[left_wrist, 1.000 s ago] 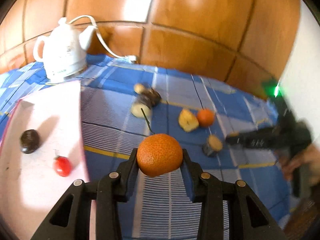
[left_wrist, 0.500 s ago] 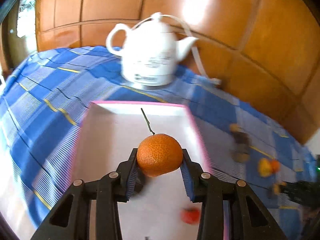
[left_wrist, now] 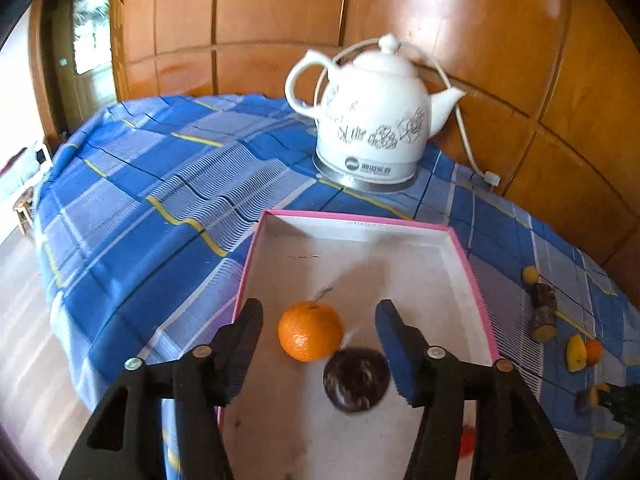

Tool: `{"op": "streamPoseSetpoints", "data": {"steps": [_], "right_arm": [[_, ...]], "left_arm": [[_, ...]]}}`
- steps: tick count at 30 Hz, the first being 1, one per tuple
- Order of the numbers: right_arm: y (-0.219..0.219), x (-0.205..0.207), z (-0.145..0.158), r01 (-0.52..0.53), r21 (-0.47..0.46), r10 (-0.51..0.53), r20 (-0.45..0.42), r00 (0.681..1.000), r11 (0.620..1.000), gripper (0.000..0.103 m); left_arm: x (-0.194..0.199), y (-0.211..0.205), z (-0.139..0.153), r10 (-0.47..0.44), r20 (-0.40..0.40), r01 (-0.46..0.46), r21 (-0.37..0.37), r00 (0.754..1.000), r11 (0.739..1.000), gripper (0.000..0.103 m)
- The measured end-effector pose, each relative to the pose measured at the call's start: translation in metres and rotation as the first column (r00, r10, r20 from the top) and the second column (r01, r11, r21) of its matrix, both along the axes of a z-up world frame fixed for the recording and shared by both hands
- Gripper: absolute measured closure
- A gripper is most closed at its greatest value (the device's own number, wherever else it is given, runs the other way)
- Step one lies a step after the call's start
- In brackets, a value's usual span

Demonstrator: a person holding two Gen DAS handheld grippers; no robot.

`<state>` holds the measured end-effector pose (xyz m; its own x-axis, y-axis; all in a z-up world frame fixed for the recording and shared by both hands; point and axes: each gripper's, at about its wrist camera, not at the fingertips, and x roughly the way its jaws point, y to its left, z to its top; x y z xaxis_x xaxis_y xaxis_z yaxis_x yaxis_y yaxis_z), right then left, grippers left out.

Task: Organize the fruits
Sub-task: 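Carry the mandarin into the tray and open left tool while right tool approaches a small yellow fruit, then grasp the small yellow round fruit with the right tool and lift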

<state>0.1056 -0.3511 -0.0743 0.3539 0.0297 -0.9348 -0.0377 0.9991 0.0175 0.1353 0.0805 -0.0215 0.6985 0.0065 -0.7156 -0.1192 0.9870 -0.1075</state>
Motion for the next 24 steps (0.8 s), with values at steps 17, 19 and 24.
{"op": "streamPoseSetpoints", "data": {"steps": [17, 19, 24], "right_arm": [[0.004, 0.000, 0.000, -0.003, -0.016, 0.003, 0.003, 1.000, 1.000, 0.075], [0.005, 0.000, 0.000, -0.002, -0.019, 0.002, 0.004, 1.000, 1.000, 0.075], [0.006, 0.000, 0.000, 0.003, -0.022, -0.002, 0.005, 1.000, 1.000, 0.075]], "left_arm": [[-0.085, -0.020, -0.005, 0.020, -0.010, -0.020, -0.045, 1.000, 0.999, 0.033], [-0.092, -0.020, -0.005, 0.026, -0.002, -0.026, -0.041, 1.000, 0.999, 0.033], [-0.103, -0.019, -0.007, 0.029, 0.012, -0.029, -0.005, 1.000, 1.000, 0.030]]}}
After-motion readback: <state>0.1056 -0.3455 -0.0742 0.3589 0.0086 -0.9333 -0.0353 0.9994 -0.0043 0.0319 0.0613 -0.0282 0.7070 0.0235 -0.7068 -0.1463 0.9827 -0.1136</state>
